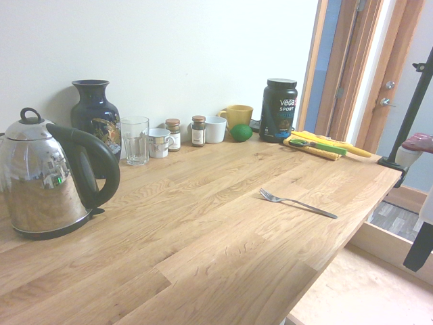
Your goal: Put fork in the drawer
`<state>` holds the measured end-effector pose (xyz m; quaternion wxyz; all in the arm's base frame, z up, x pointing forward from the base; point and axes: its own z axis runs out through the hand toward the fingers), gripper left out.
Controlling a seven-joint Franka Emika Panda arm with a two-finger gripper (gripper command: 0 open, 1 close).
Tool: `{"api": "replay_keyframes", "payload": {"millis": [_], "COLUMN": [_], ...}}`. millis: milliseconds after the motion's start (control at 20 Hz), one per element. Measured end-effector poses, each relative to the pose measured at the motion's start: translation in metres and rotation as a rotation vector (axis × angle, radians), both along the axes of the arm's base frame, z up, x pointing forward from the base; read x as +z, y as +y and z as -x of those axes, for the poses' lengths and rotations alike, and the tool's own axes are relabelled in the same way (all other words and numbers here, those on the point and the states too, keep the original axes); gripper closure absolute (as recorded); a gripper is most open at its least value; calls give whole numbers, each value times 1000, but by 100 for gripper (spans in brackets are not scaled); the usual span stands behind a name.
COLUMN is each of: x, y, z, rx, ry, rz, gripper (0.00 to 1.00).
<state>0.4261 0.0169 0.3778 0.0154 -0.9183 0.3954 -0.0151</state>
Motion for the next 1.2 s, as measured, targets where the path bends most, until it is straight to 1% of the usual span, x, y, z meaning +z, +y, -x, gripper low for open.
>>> {"api": "replay_keyframes", "payload": {"millis": [450,750,950,1200], "x": [-3,5,8,8], "y": [-12,-29,-41,-58], "z": [1,-6,-24,-62], "rx": [-18,33,75,109], "ry": [-7,-28,-35,-37], "rz": [9,24,24,26], "gripper": [0,0,0,0]}}
